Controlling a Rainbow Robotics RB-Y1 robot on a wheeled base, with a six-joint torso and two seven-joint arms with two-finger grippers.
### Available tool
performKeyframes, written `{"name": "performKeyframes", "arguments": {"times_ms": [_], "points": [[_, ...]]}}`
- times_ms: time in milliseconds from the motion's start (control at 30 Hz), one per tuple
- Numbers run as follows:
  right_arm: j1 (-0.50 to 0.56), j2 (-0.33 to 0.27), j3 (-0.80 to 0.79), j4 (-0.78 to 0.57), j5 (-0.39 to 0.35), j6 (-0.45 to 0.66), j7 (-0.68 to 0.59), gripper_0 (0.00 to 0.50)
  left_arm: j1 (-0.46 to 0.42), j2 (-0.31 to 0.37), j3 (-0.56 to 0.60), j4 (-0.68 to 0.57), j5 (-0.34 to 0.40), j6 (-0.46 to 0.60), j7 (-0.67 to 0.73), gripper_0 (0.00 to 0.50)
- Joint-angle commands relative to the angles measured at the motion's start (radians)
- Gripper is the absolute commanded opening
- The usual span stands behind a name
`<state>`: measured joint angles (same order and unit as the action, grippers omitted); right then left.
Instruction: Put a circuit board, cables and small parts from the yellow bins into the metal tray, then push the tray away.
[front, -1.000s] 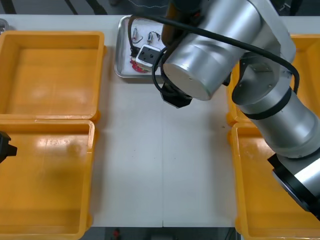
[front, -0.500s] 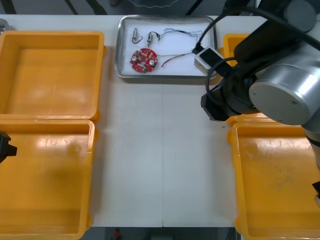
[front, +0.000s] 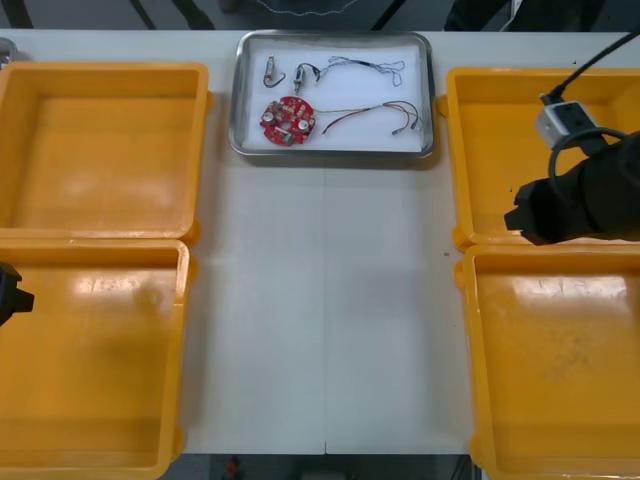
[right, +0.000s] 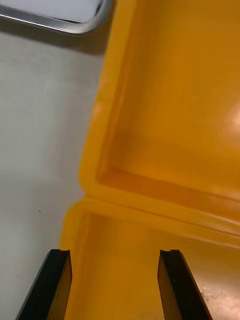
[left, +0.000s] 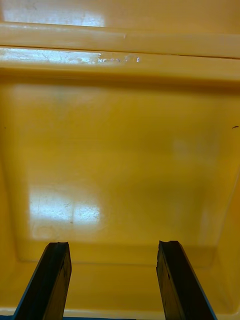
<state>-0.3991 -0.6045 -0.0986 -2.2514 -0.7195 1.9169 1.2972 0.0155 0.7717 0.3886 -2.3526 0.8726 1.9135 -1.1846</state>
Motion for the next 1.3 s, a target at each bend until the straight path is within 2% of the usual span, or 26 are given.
{"name": "performKeyframes", "arguments": {"times_ms": [33, 167, 500, 667, 867, 1300], "points": [[0.091, -0.046, -0.138, -0.037, -0.055, 0.003, -0.036, 0.5, 0.02, 0.038, 0.027, -0.03, 0.006, 0.006, -0.081, 0.5], [0.16, -0.058, -0.214, -0.037, -0.097, 0.003, -0.048, 0.5, 0.02, 0.038, 0.027, -0.03, 0.006, 0.006, -0.081, 0.5], [0.284, -0.093, -0.3, -0.043, -0.101, 0.003, -0.067, 0.5, 0.02, 0.038, 0.027, -0.03, 0.006, 0.006, -0.081, 0.5], [0.299, -0.093, -0.323, -0.043, -0.1, 0.003, -0.072, 0.5, 0.02, 0.038, 0.027, -0.03, 0.006, 0.006, -0.081, 0.5], [0.306, -0.089, -0.323, -0.043, -0.063, 0.003, -0.081, 0.5, 0.02, 0.038, 0.027, -0.03, 0.006, 0.006, -0.081, 0.5], [0.322, -0.107, -0.312, -0.043, -0.084, 0.003, -0.068, 0.5, 0.02, 0.038, 0.027, -0.03, 0.006, 0.006, -0.081, 0.5]]}}
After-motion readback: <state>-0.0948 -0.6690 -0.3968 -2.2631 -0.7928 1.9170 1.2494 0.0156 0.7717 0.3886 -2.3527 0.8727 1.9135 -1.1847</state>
